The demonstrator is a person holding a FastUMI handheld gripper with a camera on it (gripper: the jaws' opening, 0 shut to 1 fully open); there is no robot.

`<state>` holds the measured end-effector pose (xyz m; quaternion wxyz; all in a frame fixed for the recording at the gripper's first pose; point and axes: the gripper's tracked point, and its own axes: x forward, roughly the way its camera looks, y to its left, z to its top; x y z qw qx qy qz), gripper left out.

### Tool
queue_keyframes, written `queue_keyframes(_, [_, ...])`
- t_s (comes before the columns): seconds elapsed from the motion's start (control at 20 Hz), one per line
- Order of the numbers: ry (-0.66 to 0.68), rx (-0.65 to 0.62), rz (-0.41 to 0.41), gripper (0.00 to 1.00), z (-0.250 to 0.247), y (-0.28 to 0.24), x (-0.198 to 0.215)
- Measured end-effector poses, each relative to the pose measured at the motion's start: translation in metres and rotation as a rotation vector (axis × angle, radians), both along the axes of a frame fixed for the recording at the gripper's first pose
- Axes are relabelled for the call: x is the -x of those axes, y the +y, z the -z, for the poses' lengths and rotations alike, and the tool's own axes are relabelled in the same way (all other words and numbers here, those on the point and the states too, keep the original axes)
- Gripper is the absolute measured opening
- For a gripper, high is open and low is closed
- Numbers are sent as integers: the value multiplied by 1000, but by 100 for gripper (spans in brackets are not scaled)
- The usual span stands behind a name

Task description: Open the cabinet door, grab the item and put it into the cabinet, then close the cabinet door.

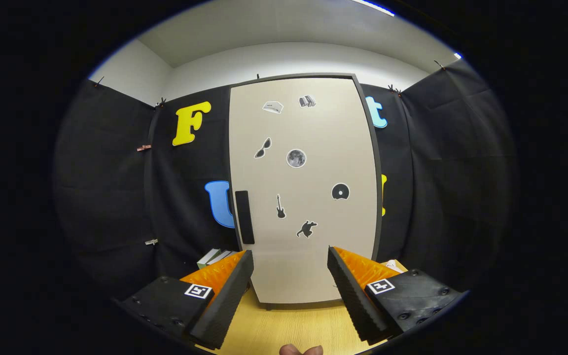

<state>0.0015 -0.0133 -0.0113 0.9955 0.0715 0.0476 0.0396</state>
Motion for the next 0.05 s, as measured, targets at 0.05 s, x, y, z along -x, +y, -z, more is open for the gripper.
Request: queue_keyframes(0.05, [1, 0, 0, 98, 0, 0, 0])
